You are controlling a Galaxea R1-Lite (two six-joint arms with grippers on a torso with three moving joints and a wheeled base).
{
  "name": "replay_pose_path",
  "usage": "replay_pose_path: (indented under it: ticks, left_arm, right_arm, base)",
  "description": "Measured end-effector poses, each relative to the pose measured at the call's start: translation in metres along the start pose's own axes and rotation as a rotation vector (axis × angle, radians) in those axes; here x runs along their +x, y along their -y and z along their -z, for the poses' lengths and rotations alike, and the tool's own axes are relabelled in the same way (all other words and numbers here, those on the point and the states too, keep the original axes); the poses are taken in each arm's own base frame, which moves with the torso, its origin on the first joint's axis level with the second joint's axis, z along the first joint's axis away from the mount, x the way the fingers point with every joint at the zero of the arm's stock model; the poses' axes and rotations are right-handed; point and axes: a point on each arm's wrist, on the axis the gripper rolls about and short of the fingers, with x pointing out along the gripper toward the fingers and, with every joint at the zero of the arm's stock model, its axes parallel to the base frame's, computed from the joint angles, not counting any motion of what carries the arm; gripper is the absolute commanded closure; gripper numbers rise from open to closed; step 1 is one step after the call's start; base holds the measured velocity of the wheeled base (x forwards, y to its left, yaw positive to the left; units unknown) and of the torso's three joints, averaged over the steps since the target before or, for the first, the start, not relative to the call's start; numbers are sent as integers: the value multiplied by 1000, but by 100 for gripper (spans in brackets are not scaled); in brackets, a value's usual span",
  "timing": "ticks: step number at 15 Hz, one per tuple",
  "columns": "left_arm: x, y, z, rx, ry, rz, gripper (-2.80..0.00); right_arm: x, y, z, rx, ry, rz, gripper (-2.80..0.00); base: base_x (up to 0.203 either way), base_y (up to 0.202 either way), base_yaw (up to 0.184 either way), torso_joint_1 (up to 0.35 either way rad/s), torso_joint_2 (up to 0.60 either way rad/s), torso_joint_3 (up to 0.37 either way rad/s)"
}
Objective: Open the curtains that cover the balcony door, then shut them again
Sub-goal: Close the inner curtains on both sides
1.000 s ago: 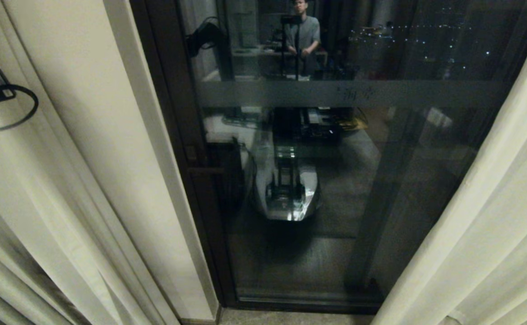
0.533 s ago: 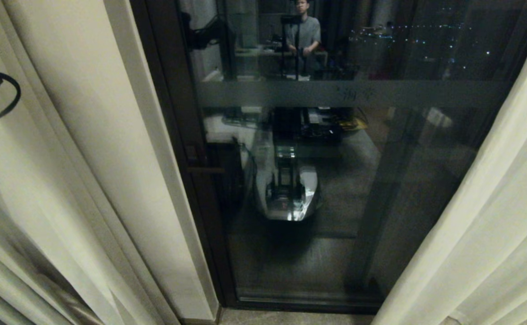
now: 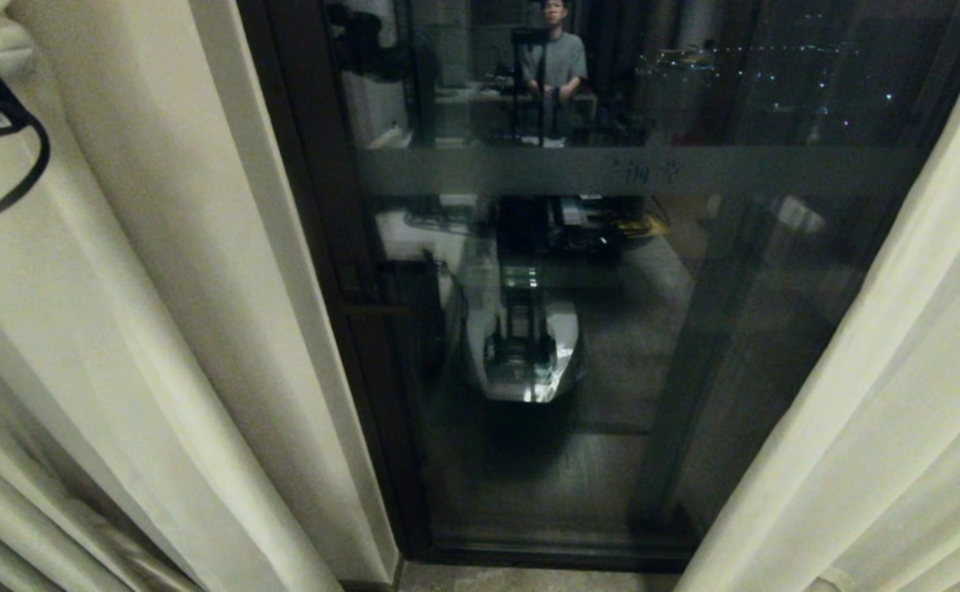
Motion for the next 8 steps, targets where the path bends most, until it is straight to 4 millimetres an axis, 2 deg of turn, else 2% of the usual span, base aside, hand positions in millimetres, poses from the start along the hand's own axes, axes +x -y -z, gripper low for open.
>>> replay_pose_path:
  ticks: [4, 8]
  left_arm:
    - [-18, 44, 3, -48, -18, 182, 0]
    - [-32, 77, 4, -86, -34, 337, 0]
  right_arm:
    - [0, 0, 0, 0, 0, 0, 0]
    - [0, 0, 0, 0, 0, 0, 0]
  base:
    - [0, 0, 0, 0, 0, 0]
    - [0, 0, 0, 0, 0, 0]
